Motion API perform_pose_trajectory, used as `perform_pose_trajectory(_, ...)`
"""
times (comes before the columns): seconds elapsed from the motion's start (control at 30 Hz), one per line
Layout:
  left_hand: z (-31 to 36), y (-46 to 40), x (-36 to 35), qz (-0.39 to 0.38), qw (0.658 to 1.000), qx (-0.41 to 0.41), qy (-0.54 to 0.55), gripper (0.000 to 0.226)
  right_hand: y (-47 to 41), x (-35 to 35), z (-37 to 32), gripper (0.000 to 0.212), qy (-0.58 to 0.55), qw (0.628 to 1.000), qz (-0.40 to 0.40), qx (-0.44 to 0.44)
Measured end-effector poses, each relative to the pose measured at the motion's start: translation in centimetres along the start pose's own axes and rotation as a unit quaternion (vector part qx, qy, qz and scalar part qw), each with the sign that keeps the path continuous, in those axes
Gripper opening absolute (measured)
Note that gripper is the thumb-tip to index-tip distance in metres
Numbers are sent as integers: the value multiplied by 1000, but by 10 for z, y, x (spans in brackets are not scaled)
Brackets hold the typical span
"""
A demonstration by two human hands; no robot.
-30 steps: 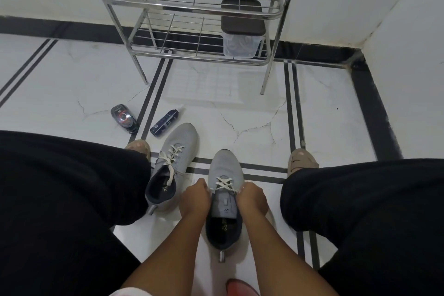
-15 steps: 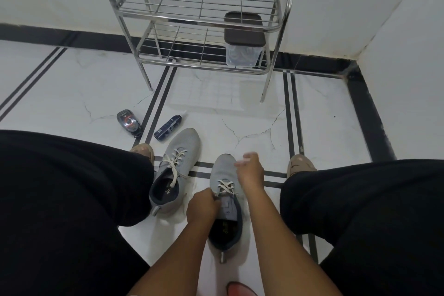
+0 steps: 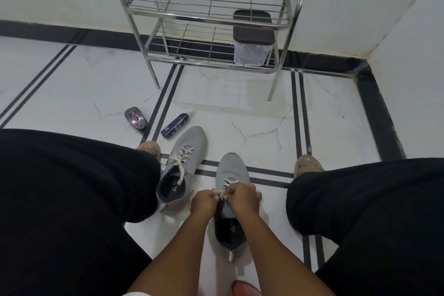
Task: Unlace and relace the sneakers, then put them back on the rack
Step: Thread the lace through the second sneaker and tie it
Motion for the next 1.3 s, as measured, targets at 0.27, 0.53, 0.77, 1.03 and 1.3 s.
perform_pose_trajectory(0.27,5,7,2,-6,1000,-1,-9,21,2,-1,-5,14,31,998,-9,46)
perform_pose_trajectory(0.53,17,10,7,-15,996,-26,-85,20,8,7,-5,14,11,996,42,73)
perform_pose_trajectory(0.77,21,11,8,16,982,-30,-186,10,10,5,18,30,72,993,89,43)
perform_pose_trajectory(1.03,43,15,23,147,987,-31,-62,5,11,-8,65,33,97,979,-46,-171)
perform_pose_trajectory(1.3,106,13,92,355,929,-66,80,19,11,-6,62,31,88,980,-87,-155)
Point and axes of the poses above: each hand's wrist, its own y-axis away from the middle knuckle, its own x-axis out of the back of the hand, z = x × y, the point moved 4 cm from there along -y, towards the middle knuckle, and after that the axes turned 13 degrees about -x, right-handed, at the moved point
